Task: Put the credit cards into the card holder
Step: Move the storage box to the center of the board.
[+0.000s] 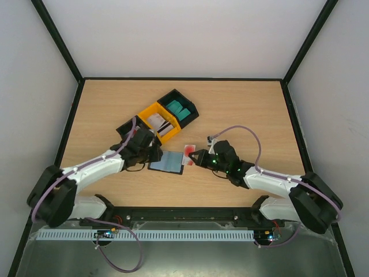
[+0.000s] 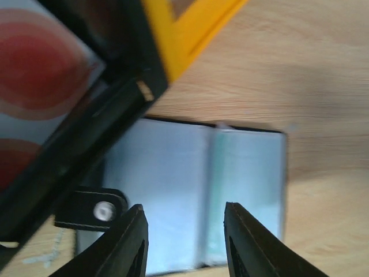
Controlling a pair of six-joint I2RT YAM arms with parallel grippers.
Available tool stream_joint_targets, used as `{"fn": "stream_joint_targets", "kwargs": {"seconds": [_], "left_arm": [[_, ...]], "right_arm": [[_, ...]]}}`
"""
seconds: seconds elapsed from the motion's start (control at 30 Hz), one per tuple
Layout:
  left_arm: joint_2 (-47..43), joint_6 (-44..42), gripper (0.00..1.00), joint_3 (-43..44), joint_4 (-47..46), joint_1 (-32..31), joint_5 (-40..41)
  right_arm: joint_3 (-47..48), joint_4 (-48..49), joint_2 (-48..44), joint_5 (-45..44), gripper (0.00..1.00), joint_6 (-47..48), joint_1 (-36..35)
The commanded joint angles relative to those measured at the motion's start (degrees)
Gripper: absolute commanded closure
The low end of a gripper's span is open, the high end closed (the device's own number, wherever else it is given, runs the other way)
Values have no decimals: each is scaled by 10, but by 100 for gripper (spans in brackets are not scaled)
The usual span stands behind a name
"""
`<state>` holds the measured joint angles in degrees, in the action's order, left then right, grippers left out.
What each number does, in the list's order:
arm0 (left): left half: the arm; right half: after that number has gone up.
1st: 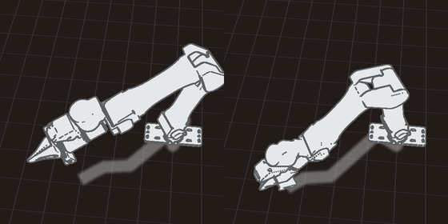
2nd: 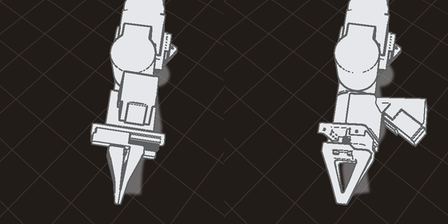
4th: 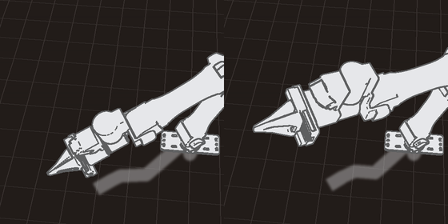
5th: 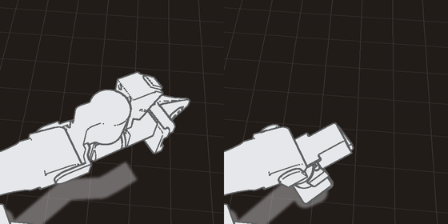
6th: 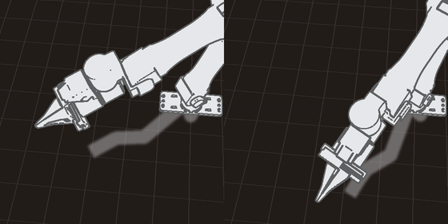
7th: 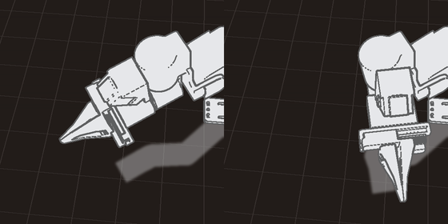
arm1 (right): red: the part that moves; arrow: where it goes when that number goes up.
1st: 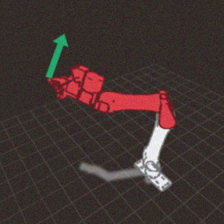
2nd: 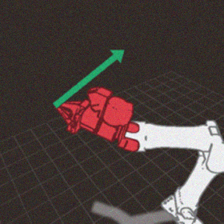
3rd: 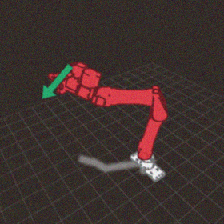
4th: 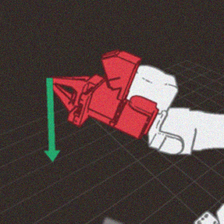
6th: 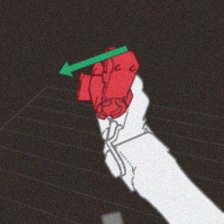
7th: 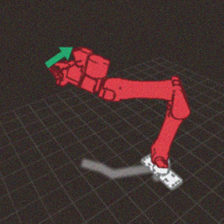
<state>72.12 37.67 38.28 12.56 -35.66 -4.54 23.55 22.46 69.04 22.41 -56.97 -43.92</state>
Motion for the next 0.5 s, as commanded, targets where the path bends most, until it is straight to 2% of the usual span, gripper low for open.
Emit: {"fn": "stream_joint_targets", "kwargs": {"seconds": [0.0, 0.17, 0.33, 0.47], "left_arm": [[55, -23, 61, 28, 3, 2, 75], [117, -80, 59, 41, -3, 39, 47], [130, -66, 58, 26, -9, 89, 77], [117, -53, 54, 19, -29, 101, 80]], "right_arm": [[4, -22, 26, -25, 98, 31, -7], [6, -8, 59, -23, 98, 40, -10], [20, 35, 101, -22, 98, 43, -27], [25, 88, 118, -34, 98, 17, -44]]}}
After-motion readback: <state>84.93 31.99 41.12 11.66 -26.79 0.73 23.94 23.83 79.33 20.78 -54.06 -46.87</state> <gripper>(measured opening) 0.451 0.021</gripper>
